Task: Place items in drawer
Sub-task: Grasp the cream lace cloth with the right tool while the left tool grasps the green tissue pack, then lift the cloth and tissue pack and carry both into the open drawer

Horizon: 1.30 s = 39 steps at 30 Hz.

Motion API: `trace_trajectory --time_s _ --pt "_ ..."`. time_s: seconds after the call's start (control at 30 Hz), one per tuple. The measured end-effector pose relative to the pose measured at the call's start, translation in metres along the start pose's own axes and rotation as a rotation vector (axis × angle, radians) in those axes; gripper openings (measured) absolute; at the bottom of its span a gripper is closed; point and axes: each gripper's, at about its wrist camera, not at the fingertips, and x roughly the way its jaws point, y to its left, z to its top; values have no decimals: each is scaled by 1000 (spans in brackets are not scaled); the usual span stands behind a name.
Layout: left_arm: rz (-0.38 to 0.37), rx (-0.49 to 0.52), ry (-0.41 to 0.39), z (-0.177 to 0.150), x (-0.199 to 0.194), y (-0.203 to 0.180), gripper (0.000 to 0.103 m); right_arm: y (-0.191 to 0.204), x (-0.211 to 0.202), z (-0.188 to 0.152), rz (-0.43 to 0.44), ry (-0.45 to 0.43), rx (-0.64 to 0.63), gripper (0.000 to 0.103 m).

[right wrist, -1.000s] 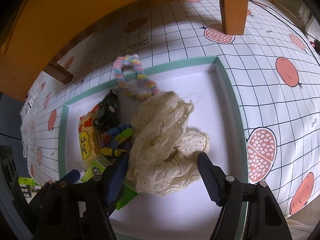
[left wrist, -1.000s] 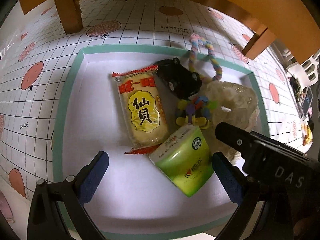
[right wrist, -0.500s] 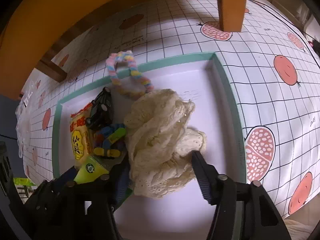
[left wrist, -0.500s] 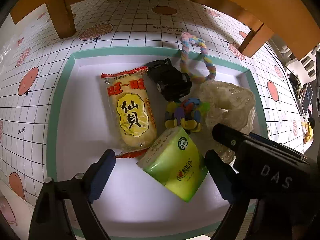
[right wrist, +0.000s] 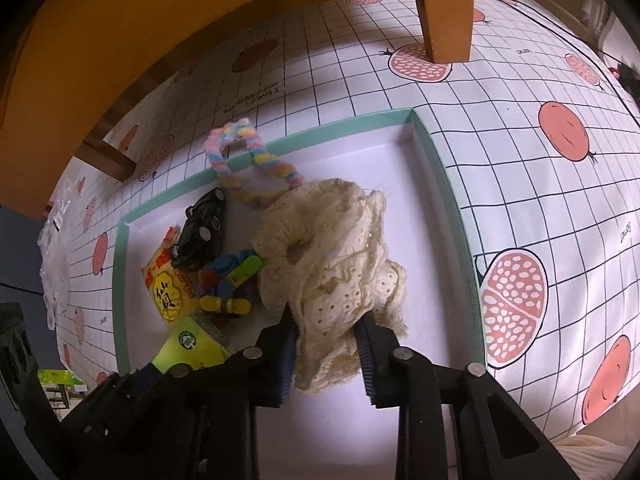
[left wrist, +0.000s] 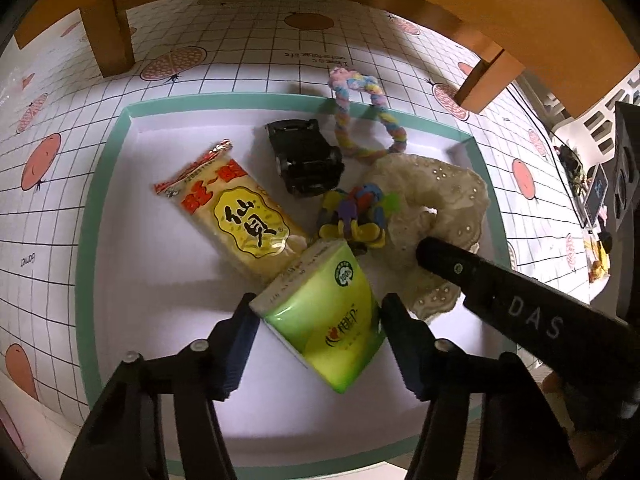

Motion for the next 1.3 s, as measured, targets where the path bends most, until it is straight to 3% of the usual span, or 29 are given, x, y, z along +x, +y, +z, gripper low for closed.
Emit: trace_trajectory --time_s 0.43,1.1,1.3 --pt "-29 13 -9 -7 -6 6 55 -10 -10 -2 41 -39 47 20" --pt "-73 -44 -72 -12 -37 33 32 -18 -38 -3 137 -167 96 9" --pt "-85 -64 -94 -8 -44 37 29 -19 -46 -3 167 -202 107 9"
